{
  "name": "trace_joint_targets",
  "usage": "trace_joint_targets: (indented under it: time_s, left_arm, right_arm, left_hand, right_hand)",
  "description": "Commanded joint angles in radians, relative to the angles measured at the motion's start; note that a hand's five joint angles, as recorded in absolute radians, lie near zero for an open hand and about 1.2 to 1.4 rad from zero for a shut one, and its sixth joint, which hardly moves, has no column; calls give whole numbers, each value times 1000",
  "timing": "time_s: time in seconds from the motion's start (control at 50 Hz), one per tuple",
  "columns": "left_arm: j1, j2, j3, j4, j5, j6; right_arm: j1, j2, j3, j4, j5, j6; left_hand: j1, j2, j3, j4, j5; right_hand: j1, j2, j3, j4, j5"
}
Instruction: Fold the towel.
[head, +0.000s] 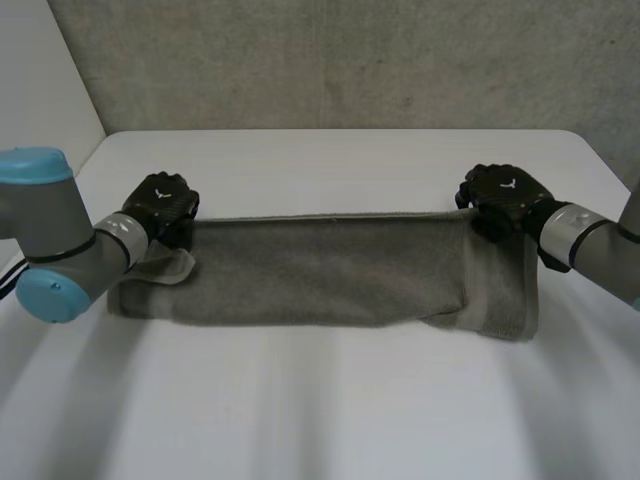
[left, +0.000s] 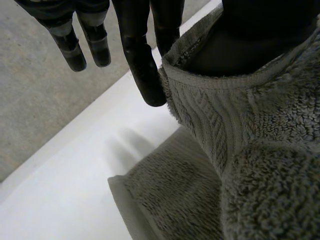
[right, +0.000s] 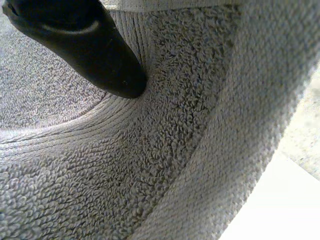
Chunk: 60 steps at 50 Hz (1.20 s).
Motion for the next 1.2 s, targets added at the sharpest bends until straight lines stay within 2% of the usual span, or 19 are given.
trace_joint_targets:
  time_s: [0.02,0.26,0.28,0.3,0.32,0.34,0.36,0.38,0.4,0.42,0.56,0.66,0.72,0.92,1.02,1.2]
  left_arm:
    - [0,-30,3,68,4,8]
    - [-1,-65,-2,127,9,10]
    - [-1,-65,-3,128,9,10]
    - [-1,-65,-3,128,9,10]
    - [-1,-62,-5,127,9,10]
    - [-1,-62,-5,127,9,10]
    - [0,-59,-8,128,6,11]
    - [0,-53,-9,128,6,10]
    - [0,-53,-9,128,6,10]
    - [-1,-40,-14,130,9,7]
    - [-7,29,-49,134,32,1]
    - [-4,105,-97,140,157,-12]
    - [-1,154,-132,139,187,-35]
    - [10,292,-264,131,193,-110]
    - [42,342,-339,130,213,-130]
    - [40,287,-419,146,236,-116]
  right_arm:
    - [10,71,-33,-10,21,-10]
    - [33,118,-44,-90,62,-10]
    - [36,115,-39,-102,68,-10]
    - [37,115,-39,-102,68,-10]
    - [40,109,-37,-114,80,-10]
    - [40,103,-36,-124,94,-10]
    - [40,103,-36,-124,94,-10]
    - [41,94,-34,-128,108,-11]
    - [46,76,-30,-131,114,-11]
    - [46,75,-30,-131,114,-11]
    - [55,-17,18,-133,114,-7]
    - [56,-116,93,-141,114,-2]
    - [60,-181,147,-137,110,-4]
    - [40,-386,404,-101,93,-16]
    - [12,-412,495,-101,61,-51]
    - [-9,-383,542,-99,51,-114]
  left_hand:
    - [102,58,-51,-59,60]
    - [102,58,-51,-59,60]
    - [-159,-203,-51,-59,-201]
    - [-162,-206,-51,-59,-204]
    - [-479,-523,-51,-59,-520]
    - [-482,-526,-51,-59,-524]
    - [-723,-767,-51,-59,-765]
    - [-987,-1031,-51,-59,-1029]
    - [-990,-1034,-51,-59,-1031]
    - [-1120,-1164,-51,-59,-1161]
    - [-1116,-1160,-51,-59,-1158]
    - [-1116,-1160,-51,-59,-1158]
    - [-1116,-1160,-51,-59,-1158]
    - [-1116,-1160,-51,-59,-1158]
    - [-1113,-1157,-51,-59,-1155]
    - [-1096,-1140,-51,-59,-1137]
  right_hand:
    - [71,63,-43,-76,58]
    - [46,38,-43,-76,33]
    - [-332,-340,-43,-76,-345]
    - [-336,-344,-43,-76,-349]
    - [-684,-693,-43,-76,-697]
    - [-888,-897,-43,-76,-902]
    - [-890,-899,-43,-76,-904]
    - [-1088,-1096,-43,-76,-1101]
    - [-1150,-1159,-43,-76,-1163]
    - [-1150,-1159,-43,-76,-1163]
    - [-1150,-1159,-43,-76,-1163]
    - [-1150,-1159,-43,-76,-1163]
    - [-1150,-1159,-43,-76,-1163]
    - [-1150,-1159,-43,-76,-1163]
    - [-1150,-1159,-43,-76,-1163]
    - [-1150,-1159,-43,-76,-1163]
